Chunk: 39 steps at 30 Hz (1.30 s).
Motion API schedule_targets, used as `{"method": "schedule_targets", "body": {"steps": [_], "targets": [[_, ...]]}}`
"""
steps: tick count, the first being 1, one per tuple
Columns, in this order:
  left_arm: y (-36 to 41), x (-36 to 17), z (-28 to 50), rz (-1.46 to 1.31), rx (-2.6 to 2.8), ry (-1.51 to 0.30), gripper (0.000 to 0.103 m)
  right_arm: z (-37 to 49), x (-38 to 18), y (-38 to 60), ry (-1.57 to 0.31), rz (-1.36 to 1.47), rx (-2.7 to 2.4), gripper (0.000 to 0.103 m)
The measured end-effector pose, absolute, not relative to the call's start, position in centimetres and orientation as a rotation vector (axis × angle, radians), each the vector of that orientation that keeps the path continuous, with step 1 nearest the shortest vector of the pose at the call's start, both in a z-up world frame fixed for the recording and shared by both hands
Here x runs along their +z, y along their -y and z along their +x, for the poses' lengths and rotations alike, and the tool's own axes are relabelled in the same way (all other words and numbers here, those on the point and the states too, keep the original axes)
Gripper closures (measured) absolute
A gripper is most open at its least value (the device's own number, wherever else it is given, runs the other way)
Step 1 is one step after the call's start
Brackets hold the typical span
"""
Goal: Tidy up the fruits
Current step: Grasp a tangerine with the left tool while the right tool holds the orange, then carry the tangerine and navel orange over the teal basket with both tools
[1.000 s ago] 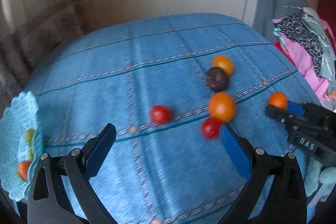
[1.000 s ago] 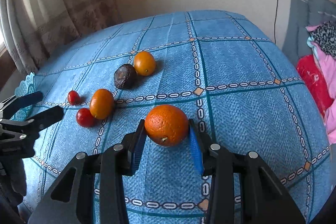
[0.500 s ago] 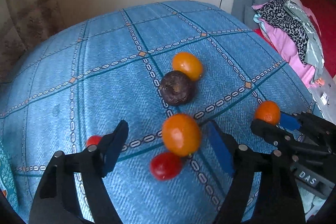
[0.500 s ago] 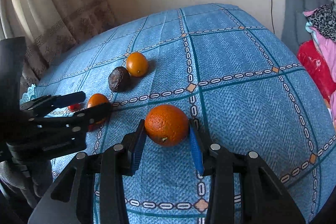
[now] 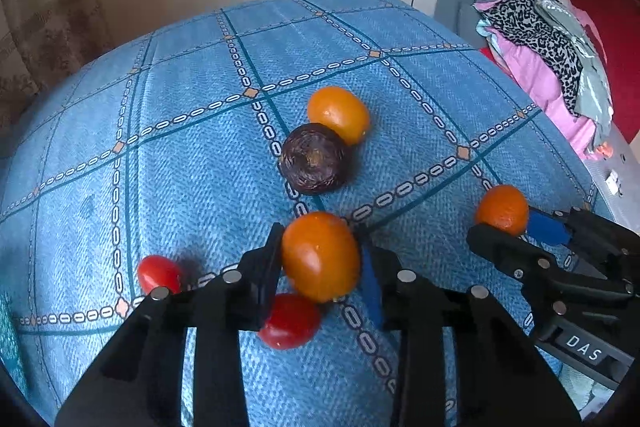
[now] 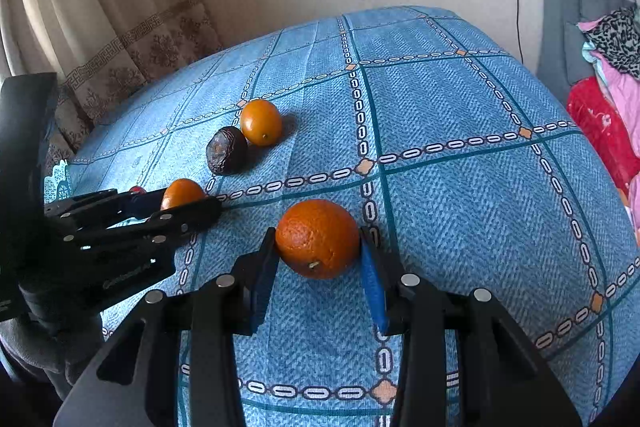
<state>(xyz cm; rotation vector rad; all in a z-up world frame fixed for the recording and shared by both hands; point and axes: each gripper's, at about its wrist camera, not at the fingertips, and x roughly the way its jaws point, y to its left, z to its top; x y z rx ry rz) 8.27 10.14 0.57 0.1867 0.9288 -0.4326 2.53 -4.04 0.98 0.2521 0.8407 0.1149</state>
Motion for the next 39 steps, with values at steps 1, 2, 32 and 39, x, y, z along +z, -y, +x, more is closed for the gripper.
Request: {"method": "schedule_targets", "body": {"steps": [1, 2, 32, 39], "targets": [[-10.2, 0.7, 8.1, 0.183, -0.432, -0.926, 0.067, 2.5, 1.0, 4.1, -0.841, 0.252, 0.116, 0.063], [-10.4, 0.8, 7.8, 0.178, -0.431, -0.923, 0.067, 2.5, 1.0, 4.0, -0.841, 0.253, 0.116, 0.063], [-17.6, 10.9, -0.6, 0.104, -0.303, -0.673, 0.067, -0.2, 5.7, 3.3, -0.725, 0.274, 0.154, 0.063], [-20.1, 11.2, -2.0, 0.103, -0.242, -0.652, 0.067, -2.3, 8.7, 2.2, -0.648, 0.277, 0.191, 0.063]]}}
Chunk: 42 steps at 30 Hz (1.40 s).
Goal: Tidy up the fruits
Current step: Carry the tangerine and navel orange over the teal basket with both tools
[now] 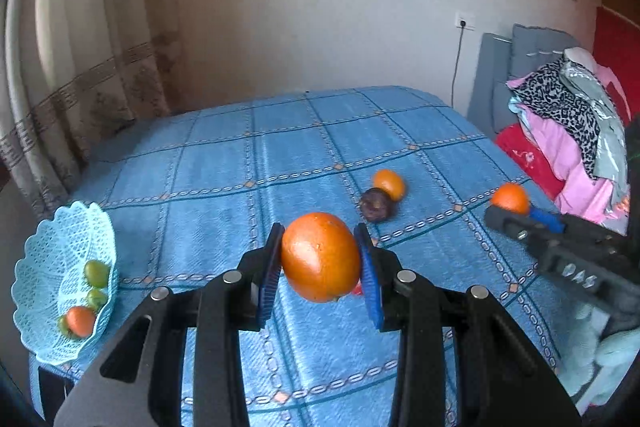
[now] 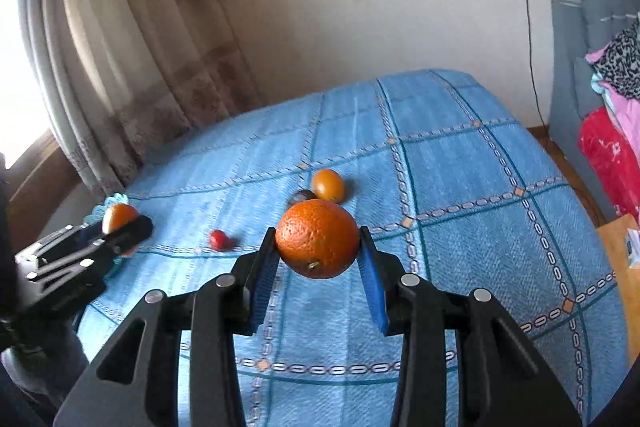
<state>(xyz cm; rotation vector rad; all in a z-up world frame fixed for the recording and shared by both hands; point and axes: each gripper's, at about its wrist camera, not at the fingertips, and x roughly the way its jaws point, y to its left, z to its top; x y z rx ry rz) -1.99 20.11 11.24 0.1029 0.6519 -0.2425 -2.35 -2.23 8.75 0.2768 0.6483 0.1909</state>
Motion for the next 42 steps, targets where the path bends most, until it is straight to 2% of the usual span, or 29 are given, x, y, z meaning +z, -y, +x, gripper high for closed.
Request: {"method": "schedule_targets", "body": {"steps": [19, 28, 42], "targets": [[-29.3, 13.4, -4.9, 0.043, -0.082, -0.556, 0.067, -4.3, 13.1, -5.4, -0.576, 0.236, 0.338, 0.063], [-35.6, 14.2, -5.6, 0.005, 0.015, -0.516, 0.066, -3.8, 15.2, -13.1, -0.567, 0.157, 0.444, 0.063], [-44.1, 13.7, -4.5, -0.08, 0.149, -0.524, 0.067, -1.2, 15.3, -24.7, -0.633, 0.027, 0.538, 0.063]]}}
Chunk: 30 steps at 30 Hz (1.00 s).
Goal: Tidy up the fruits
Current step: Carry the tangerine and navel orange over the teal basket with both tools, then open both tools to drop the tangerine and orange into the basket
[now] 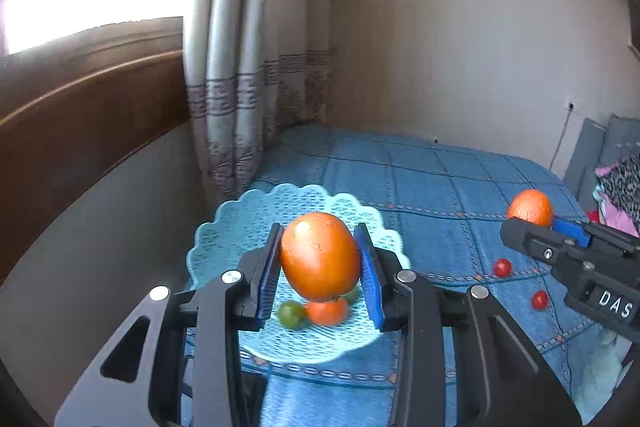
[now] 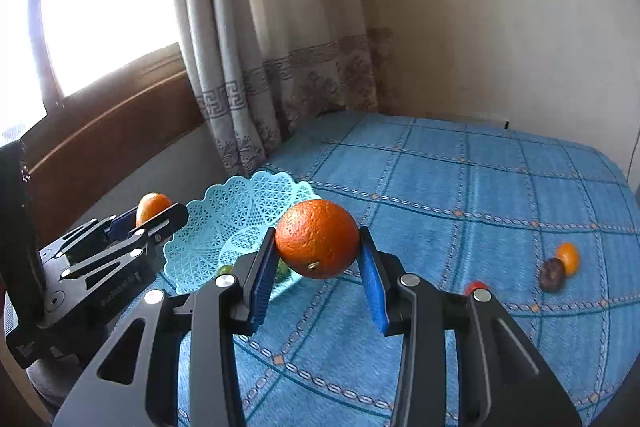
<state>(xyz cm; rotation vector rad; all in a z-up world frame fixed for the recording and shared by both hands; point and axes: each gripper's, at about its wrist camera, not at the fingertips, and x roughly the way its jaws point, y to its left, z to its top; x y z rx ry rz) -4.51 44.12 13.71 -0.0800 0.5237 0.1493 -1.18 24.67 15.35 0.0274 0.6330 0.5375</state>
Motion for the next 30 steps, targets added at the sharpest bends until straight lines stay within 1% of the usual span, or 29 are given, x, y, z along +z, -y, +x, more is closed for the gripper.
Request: {"method": "schedule_targets", "body": {"steps": [6, 11, 30], "targets": [[-46.4, 12.9, -3.6, -0.083, 0.242, -0.53, 0.066, 0.1, 15.2, -27.5, -0.632, 0.01, 0.551, 0.063], [-47.5, 12.3, -3.1, -0.113, 0.262, -0.551, 0.066, 1.2, 13.8, -29.2, -0.664, -0.004, 0.557, 0.063], [-48.2, 9.4, -0.6, -0.132, 0.284, -0.641, 0.066, 4.0, 9.5, -32.1, -0.761, -0.037, 0.556, 0.063]]}}
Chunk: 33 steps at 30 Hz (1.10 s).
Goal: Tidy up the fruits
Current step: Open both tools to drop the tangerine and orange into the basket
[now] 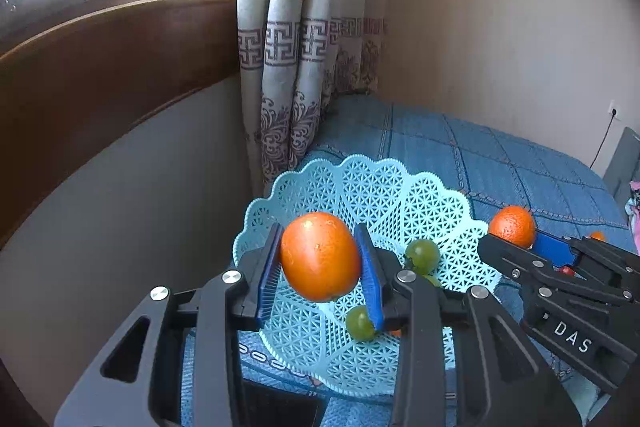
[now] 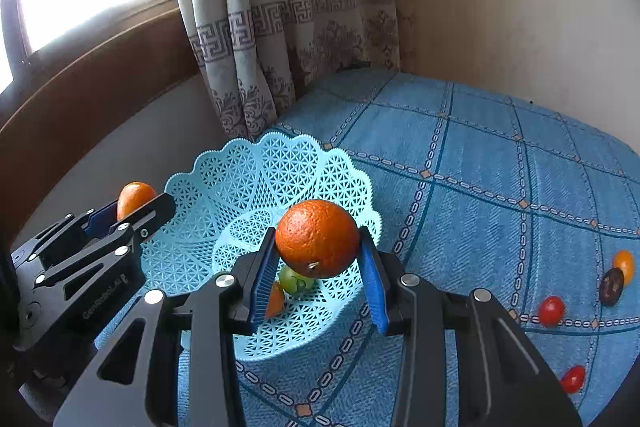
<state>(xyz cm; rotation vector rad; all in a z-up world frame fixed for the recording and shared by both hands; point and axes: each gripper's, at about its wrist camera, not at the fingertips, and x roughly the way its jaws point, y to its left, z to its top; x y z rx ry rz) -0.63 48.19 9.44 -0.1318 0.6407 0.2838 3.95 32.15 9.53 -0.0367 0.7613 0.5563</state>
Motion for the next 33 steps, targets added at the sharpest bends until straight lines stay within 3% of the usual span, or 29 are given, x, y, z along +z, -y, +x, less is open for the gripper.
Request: {"method": "schedule_targets", "body": {"steps": [22, 23, 25, 26, 27, 30, 33], "targets": [[-49.5, 7.2, 0.7, -0.151, 0.298, -0.711, 0.066, 4.7, 6.7, -34.3, -0.816, -0.083, 0.562, 0.063], [-49.5, 7.3, 0.7, -0.152, 0.296, -0.712, 0.065, 4.7, 6.7, -34.3, -0.818, -0.083, 0.561, 0.063], [-49.6, 7.4, 0.7, -0.157, 0.294, -0.705, 0.052, 4.7, 6.8, -34.3, -0.819, -0.08, 0.557, 0.063], [-49.6, 7.5, 0.6, -0.161, 0.295, -0.699, 0.039, 4.8, 6.7, -34.3, -0.821, -0.078, 0.556, 0.063], [-49.6, 7.6, 0.4, -0.164, 0.303, -0.689, 0.034, 4.7, 6.8, -34.3, -0.816, -0.077, 0.559, 0.062], [-50.2, 7.8, 0.2, -0.195, 0.314, -0.692, 0.028, 4.6, 7.1, -34.0, -0.799, -0.063, 0.543, 0.047], [-50.7, 7.8, 0.1, -0.212, 0.332, -0.693, 0.026, 4.3, 7.5, -33.6, -0.78, -0.053, 0.537, 0.046]]}}
